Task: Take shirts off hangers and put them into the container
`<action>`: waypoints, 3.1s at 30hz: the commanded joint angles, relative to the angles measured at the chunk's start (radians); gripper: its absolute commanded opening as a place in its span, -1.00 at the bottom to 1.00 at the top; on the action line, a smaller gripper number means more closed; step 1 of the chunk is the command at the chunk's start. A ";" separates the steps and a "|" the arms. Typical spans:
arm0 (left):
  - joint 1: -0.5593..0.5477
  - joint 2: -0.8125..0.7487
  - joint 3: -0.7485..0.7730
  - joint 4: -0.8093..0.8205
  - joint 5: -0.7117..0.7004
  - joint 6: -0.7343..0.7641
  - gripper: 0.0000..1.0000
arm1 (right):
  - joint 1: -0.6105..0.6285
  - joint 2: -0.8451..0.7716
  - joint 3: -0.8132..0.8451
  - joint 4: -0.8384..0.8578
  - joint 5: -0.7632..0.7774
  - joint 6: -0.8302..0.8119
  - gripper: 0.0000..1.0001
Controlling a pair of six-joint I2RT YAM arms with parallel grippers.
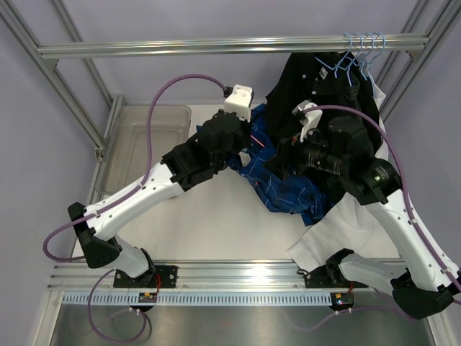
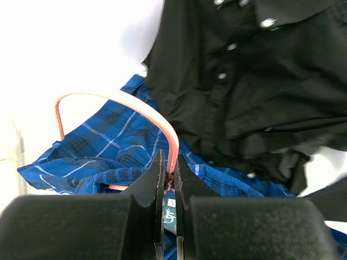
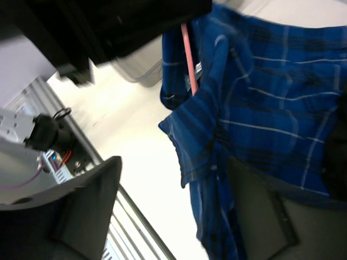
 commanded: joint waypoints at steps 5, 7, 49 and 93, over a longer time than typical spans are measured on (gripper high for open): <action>0.000 0.136 0.174 0.031 -0.192 0.010 -1.00 | 0.011 -0.002 0.131 -0.128 0.299 0.008 0.99; 0.000 0.181 0.233 0.009 -0.215 -0.012 -1.00 | 0.011 -0.005 0.114 -0.119 0.290 0.052 0.99; 0.029 0.104 0.092 -0.043 -0.319 -0.179 -1.00 | 0.160 0.176 -0.076 0.119 0.779 0.577 -1.00; 0.251 -0.320 -0.341 0.102 -0.063 -0.047 -1.00 | -0.255 -0.083 0.018 -0.322 0.542 0.221 -1.00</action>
